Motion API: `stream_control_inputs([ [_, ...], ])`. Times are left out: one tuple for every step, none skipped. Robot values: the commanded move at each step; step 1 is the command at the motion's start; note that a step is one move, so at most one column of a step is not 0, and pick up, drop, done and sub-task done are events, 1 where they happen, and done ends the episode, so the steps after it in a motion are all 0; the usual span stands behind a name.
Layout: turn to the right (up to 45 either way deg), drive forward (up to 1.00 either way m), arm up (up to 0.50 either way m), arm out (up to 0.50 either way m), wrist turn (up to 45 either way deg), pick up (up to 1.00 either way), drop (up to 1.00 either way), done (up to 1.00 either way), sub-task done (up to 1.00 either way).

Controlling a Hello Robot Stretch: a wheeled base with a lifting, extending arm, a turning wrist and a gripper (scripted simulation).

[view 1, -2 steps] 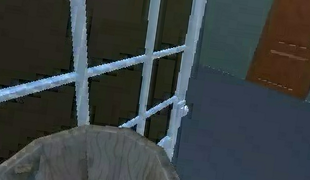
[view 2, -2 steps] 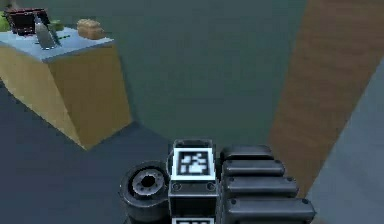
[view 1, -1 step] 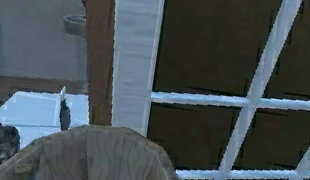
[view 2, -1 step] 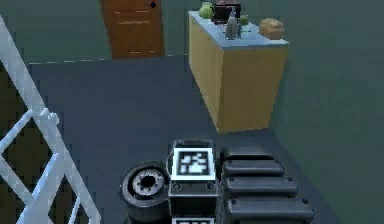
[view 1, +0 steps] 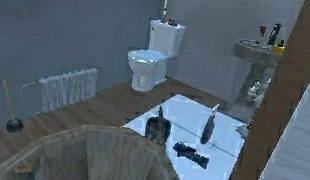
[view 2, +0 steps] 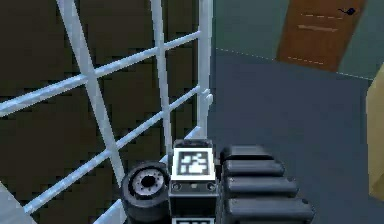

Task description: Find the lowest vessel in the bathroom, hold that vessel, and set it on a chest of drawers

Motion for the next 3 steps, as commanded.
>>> stream_control_inputs([
  [-27.0,0.00,0.00,0.00,0.0,0.00,0.00,0.00,0.00],
  [0.0,1.00,0.00,0.00,0.0,0.00,0.00,0.00,0.00],
  [3.0,0.00,0.00,0.00,0.0,0.00,0.00,0.00,0.00],
])
